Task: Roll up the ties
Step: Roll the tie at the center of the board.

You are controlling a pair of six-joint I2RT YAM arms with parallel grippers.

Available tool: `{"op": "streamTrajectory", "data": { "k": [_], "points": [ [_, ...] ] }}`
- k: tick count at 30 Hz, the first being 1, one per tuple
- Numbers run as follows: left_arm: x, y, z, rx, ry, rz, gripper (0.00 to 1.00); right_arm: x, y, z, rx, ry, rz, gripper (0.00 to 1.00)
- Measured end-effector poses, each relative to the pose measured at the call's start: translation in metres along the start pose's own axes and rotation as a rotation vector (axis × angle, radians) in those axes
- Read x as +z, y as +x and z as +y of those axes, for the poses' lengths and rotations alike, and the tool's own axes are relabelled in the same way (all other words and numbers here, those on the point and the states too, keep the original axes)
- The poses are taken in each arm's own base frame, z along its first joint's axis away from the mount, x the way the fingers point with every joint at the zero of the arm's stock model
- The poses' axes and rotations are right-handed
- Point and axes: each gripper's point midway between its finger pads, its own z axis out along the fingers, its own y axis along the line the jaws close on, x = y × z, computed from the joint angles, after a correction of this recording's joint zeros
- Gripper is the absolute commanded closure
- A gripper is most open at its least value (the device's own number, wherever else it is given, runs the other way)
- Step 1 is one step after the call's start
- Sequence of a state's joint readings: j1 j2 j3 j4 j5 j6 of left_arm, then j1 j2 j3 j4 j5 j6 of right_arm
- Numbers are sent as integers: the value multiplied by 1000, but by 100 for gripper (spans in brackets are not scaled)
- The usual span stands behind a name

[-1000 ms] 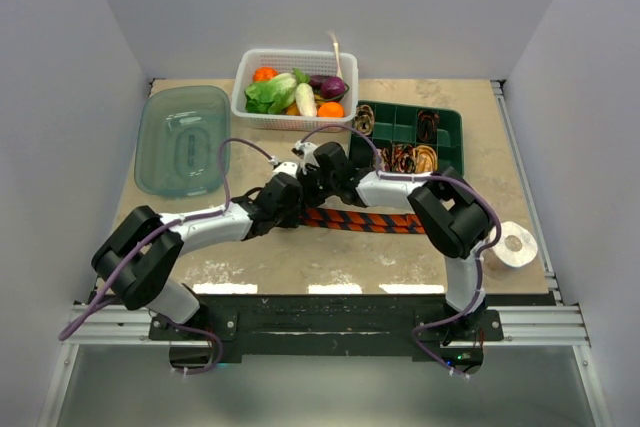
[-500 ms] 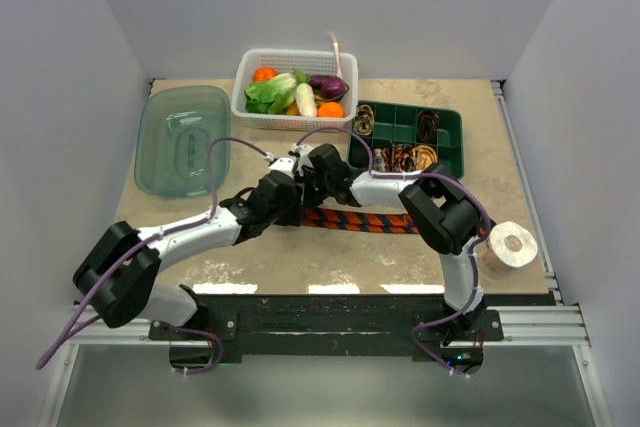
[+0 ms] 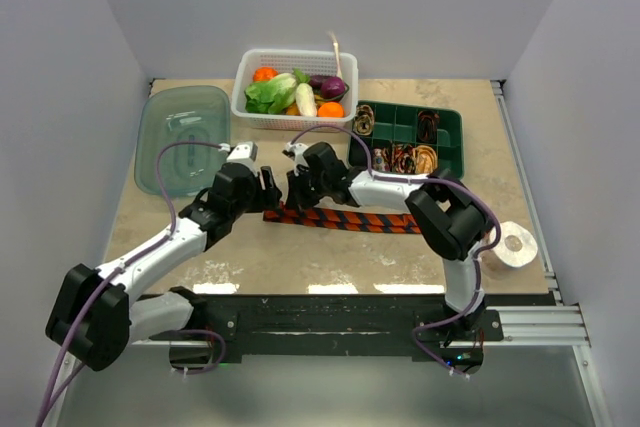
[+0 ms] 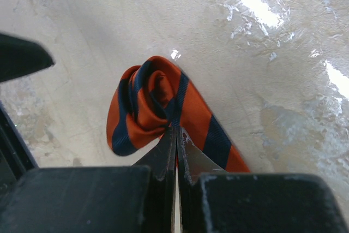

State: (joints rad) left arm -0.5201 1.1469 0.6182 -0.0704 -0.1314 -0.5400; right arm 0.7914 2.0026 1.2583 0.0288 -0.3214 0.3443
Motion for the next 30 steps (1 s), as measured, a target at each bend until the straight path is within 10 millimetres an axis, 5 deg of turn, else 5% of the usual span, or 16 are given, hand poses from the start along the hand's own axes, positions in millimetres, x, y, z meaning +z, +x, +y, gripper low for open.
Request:
{"op": "streamTrajectory", "data": {
  "k": [13,22,30],
  "points": [
    [8,15,28,-67,-56,61,32,-33,-39,21,-52,2,-105,100],
    [11,19,53,-146,-97,77,28,-9,-31,44,-97,-37,-69,100],
    [13,30,56,-178,-57,100,28,7,-5,21,-90,31,19,100]
  ]
}}
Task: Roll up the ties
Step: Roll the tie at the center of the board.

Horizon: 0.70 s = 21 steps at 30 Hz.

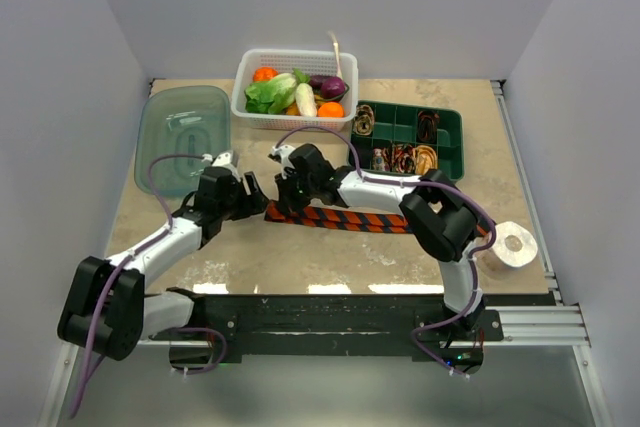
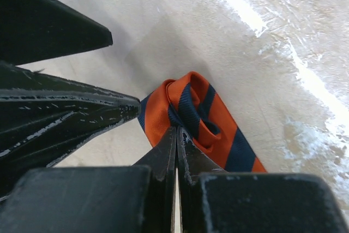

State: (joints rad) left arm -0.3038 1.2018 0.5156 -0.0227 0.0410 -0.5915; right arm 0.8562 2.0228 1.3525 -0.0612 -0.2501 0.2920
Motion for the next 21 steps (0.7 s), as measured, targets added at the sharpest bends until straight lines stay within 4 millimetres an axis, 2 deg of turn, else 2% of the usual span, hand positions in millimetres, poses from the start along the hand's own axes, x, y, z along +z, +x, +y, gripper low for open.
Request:
{"op": "streamTrajectory", "data": {
  "k": [14,21],
  "points": [
    [19,26,-13,-6,142,53,30,-2,-4,-22,-15,68,-10,100],
    [27,28,-24,-43,214,41,34,-2,-2,-31,-1,76,-9,100]
  ]
}}
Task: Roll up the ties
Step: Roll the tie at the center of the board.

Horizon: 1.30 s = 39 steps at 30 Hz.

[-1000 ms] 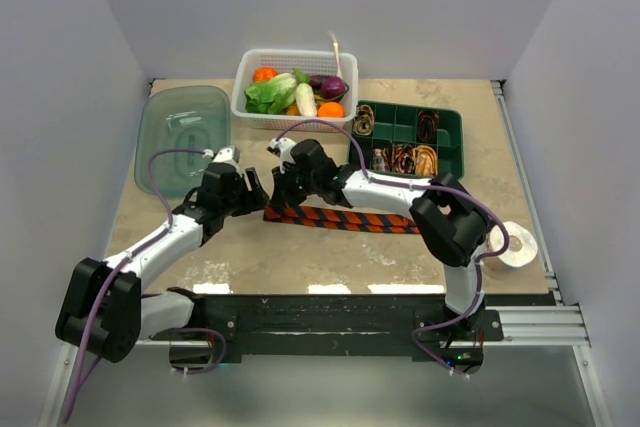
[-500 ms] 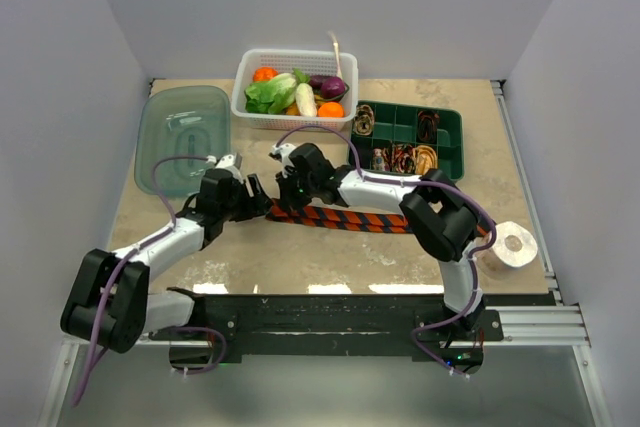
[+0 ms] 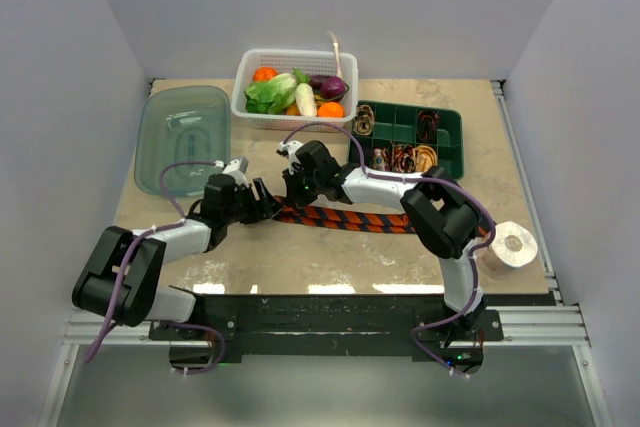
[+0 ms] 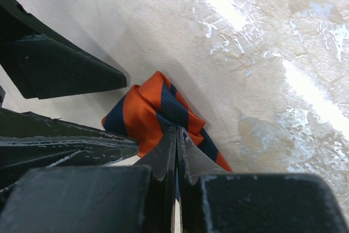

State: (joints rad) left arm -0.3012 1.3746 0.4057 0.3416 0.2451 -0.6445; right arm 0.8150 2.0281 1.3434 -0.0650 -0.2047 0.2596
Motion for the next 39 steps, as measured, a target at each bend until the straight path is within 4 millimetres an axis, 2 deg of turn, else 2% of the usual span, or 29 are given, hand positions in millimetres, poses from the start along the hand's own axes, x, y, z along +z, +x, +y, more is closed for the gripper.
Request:
{"op": "streamTrajectory", "data": {
  "k": [8,17,26,27,32,39],
  "points": [
    [10,3,-6,-58,62,-15,40,3,8,-1,8,-22,2,100],
    [14,7,-8,-102,100,-26,54,4,9,1,17,-50,-6,100],
    [13,11,-3,-129,95,-35,92,3,11,6,28,-75,-3,100],
    [13,11,-3,-127,95,-36,99,2,10,7,29,-76,-4,100],
    [12,12,-1,-119,79,-31,100,-3,6,9,29,-76,-11,100],
    [3,4,5,-52,11,-36,100,-15,-12,15,18,-85,-53,100]
  ]
}}
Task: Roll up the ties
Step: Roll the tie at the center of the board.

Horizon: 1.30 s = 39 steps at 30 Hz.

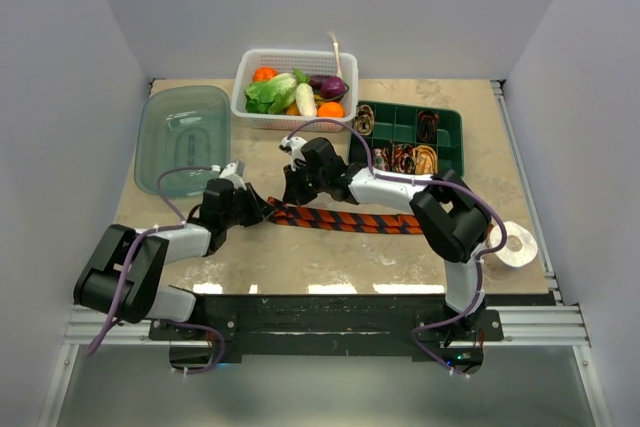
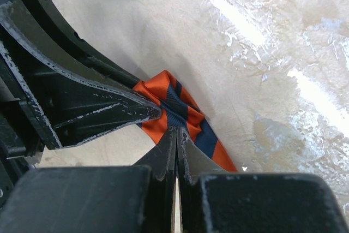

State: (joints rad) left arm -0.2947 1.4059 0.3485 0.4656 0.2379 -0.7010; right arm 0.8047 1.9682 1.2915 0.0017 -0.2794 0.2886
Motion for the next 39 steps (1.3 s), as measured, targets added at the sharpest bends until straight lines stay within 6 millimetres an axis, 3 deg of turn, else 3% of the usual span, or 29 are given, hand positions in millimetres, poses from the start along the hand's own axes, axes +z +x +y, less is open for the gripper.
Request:
{"op": "streamTrajectory", "data": {
  "k": [8,17,39],
  "points": [
    [-4,-9,6,94,-102,18,100,1,2,2,-1,-1,11,100],
    [-5,-13,-7,216,-199,31,100,22,15,16,-15,-21,53,100],
    [-19,-18,-7,269,-278,36,100,29,26,18,15,-21,79,100]
  ]
}}
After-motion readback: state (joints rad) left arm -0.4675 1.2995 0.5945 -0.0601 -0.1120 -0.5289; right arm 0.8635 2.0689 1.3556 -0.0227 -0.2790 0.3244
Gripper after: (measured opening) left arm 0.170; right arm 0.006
